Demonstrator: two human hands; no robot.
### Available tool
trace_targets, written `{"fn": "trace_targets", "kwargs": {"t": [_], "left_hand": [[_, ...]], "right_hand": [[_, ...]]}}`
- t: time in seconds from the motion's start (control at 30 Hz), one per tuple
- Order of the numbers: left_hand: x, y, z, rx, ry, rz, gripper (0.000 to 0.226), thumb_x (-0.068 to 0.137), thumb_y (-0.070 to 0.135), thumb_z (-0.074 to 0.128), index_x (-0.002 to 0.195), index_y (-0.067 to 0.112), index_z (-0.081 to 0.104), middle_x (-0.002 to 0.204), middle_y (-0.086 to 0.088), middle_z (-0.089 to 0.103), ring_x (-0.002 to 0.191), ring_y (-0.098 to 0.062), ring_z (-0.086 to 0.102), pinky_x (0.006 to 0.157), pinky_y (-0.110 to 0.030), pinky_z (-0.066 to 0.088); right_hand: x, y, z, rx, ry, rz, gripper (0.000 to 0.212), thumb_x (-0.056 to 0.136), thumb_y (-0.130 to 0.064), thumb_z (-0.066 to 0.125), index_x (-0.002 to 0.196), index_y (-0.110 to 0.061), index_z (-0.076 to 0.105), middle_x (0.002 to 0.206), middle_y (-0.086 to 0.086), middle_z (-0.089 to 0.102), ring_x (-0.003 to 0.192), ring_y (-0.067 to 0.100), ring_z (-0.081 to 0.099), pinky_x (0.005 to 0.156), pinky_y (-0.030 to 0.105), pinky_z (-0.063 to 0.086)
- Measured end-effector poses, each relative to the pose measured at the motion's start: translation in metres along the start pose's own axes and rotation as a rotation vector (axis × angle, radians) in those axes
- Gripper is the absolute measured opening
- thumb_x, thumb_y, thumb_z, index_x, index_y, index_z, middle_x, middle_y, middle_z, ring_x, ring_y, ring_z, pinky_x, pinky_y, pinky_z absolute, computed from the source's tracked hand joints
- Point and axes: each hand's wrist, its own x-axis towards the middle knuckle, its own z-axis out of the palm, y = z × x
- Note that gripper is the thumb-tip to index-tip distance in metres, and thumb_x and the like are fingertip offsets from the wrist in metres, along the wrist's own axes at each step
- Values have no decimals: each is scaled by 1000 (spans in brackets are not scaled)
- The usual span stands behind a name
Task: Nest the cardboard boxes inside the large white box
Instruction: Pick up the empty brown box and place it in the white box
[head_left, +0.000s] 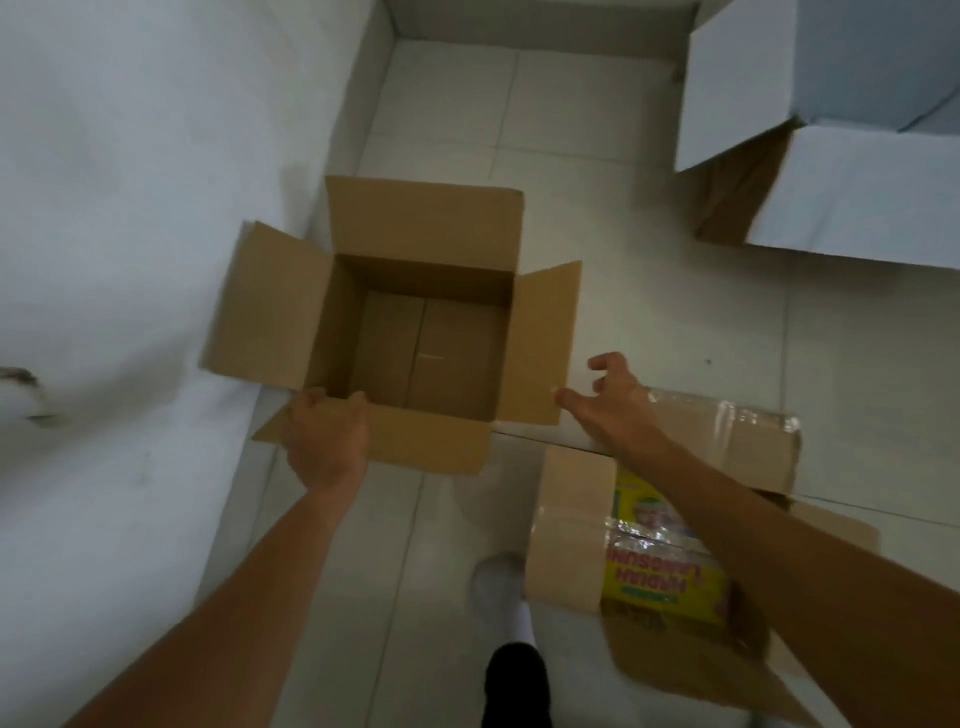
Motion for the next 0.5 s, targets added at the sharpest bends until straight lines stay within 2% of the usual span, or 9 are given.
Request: {"fn": "trace_targets", "kwargs": {"t": [0.07, 0.13, 0.27, 0.4, 0.5], "left_hand": [[29, -6, -4, 45, 5, 42, 53, 75, 33, 69, 119, 8, 54, 122, -15, 54, 108, -33, 53, 90, -48, 48], [57, -14, -7, 91, 12, 75, 56, 75, 31, 69, 123, 9, 50, 127, -15, 51, 113, -33, 50, 91, -47, 44], [114, -24, -16, 176, 47, 109, 62, 76, 29, 69, 128, 7, 43, 133, -15, 46, 120, -33, 44, 94, -48, 39], [163, -27, -23, 221, 77, 70, 66, 74, 27, 68, 129, 6, 39, 136, -15, 41, 122, -34, 41, 95, -49, 38], [186, -29, -22, 284, 61, 57, 62, 73, 25, 68, 124, 5, 40, 131, -18, 42, 116, -38, 44, 92, -49, 39]], "right_hand": [[16, -12, 20, -80, 89, -2, 64, 77, -38, 69, 129, -18, 37, 126, 13, 50, 102, 29, 56, 76, 32, 43], [28, -22, 35, -160, 163, 3, 68, 78, -35, 69, 133, -18, 32, 131, 15, 47, 108, 32, 55, 79, 36, 47], [50, -38, 57, -251, 225, 22, 72, 78, -27, 67, 137, -19, 26, 134, 18, 42, 115, 38, 50, 90, 50, 49], [65, -49, 70, -322, 298, 62, 73, 79, -24, 67, 137, -17, 24, 134, 21, 42, 117, 42, 46, 92, 50, 43], [72, -52, 71, -280, 371, 44, 74, 79, -19, 67, 138, -16, 23, 130, 23, 41, 111, 43, 49, 86, 50, 45]]}}
